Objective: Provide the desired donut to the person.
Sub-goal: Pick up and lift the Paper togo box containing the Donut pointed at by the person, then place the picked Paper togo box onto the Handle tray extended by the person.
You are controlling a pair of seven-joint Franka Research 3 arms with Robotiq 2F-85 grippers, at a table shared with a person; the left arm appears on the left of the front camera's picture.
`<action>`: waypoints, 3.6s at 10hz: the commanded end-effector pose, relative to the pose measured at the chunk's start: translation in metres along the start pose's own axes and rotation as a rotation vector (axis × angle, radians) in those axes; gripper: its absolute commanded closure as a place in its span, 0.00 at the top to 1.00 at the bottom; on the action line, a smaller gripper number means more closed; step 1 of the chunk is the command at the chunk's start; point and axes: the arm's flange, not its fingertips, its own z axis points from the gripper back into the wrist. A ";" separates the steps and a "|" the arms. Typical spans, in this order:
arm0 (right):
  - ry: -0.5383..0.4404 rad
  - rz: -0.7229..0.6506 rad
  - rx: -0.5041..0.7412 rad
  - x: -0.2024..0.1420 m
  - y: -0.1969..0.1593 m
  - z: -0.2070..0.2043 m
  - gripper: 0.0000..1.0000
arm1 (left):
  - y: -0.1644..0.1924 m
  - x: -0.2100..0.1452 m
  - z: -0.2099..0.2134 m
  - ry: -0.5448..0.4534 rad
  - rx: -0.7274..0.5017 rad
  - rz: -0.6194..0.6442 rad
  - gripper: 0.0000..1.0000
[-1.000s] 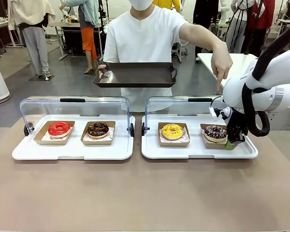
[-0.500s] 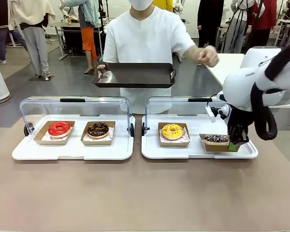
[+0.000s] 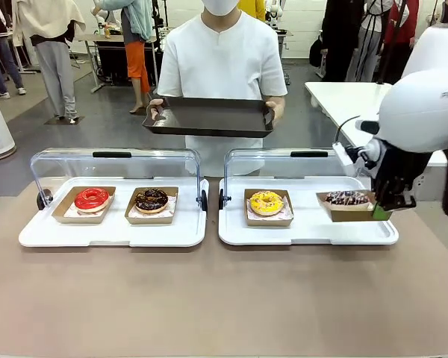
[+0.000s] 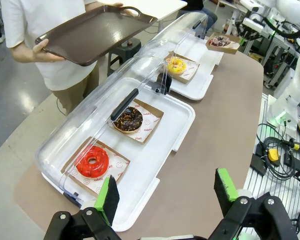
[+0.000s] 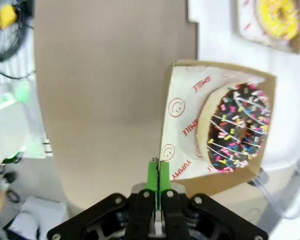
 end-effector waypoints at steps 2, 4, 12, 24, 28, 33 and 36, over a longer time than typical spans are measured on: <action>0.041 0.002 -0.058 0.005 0.022 0.059 0.00 | 0.000 0.002 0.000 -0.003 0.002 -0.001 1.00; 0.038 -0.011 -0.068 0.014 0.014 0.102 0.00 | 0.000 0.002 0.000 -0.003 0.002 -0.001 1.00; 0.005 0.006 -0.077 0.024 0.004 0.128 0.00 | 0.000 0.002 0.000 -0.003 0.002 -0.001 1.00; 0.005 0.006 -0.077 0.024 0.004 0.128 0.00 | 0.000 0.002 0.000 -0.003 0.002 -0.001 1.00; 0.005 0.006 -0.077 0.024 0.004 0.128 0.00 | 0.000 0.002 0.000 -0.003 0.002 -0.001 1.00; 0.012 -0.010 -0.092 0.030 -0.003 0.139 0.01 | 0.000 0.002 0.000 -0.003 0.002 -0.001 1.00; 0.046 -0.026 -0.181 0.048 -0.018 0.183 0.01 | 0.000 0.002 0.000 -0.003 0.002 -0.001 1.00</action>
